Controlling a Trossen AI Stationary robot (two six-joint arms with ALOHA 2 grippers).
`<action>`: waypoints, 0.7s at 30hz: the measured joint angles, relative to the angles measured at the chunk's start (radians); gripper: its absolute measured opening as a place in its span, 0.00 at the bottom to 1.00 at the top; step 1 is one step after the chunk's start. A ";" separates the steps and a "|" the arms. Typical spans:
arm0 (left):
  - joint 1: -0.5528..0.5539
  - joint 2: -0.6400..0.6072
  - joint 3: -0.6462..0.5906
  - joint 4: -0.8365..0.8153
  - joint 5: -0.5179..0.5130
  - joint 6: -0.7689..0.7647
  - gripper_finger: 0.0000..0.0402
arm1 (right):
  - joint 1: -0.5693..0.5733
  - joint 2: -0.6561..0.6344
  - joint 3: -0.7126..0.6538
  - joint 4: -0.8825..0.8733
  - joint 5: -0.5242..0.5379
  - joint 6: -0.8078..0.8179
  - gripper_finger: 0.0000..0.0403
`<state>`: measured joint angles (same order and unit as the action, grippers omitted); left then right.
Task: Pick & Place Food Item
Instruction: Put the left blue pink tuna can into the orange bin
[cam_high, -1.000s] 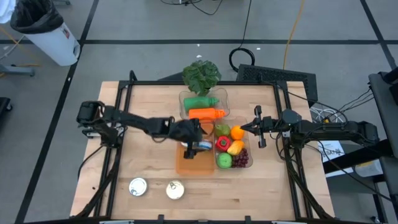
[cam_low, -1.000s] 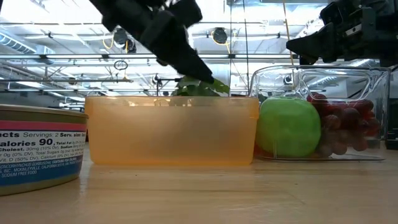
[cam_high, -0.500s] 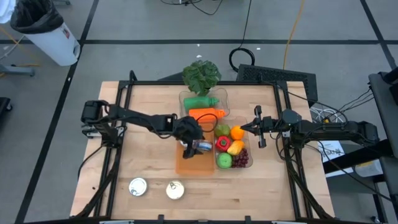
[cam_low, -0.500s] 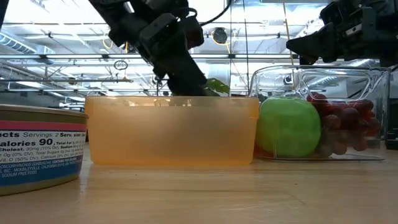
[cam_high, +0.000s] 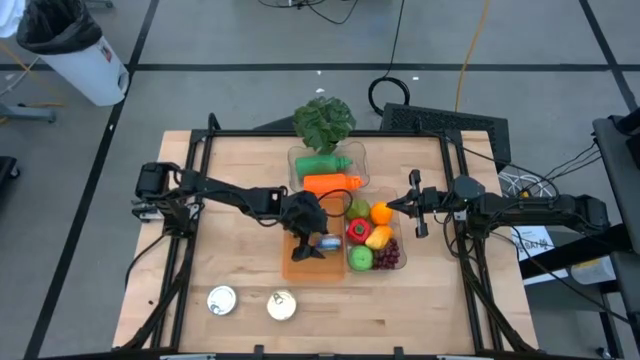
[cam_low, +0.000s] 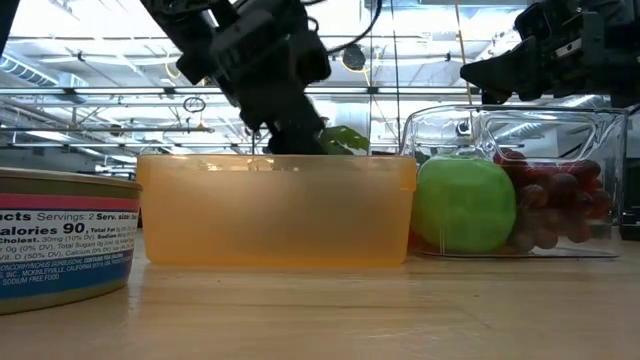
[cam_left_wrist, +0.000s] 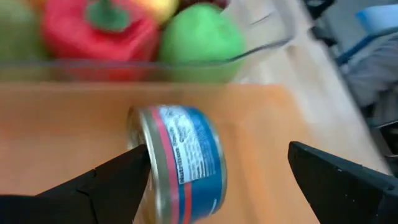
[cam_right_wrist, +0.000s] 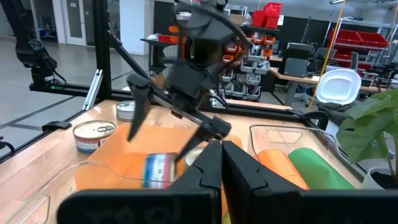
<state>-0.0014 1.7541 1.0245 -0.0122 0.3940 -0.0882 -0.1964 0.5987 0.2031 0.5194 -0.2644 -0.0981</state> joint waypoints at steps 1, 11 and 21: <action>-0.001 -0.001 0.000 0.013 0.018 0.000 0.97 | 0.000 0.000 0.000 0.000 0.000 0.000 0.00; 0.001 0.000 0.000 0.032 0.183 -0.055 0.97 | 0.000 0.000 0.000 0.001 0.000 0.000 0.00; 0.001 0.000 0.000 0.041 0.382 -0.120 0.97 | 0.000 0.000 0.000 0.000 0.000 0.000 0.00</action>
<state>-0.0006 1.7538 1.0245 0.0283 0.7759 -0.2086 -0.1966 0.5987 0.2031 0.5194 -0.2643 -0.0982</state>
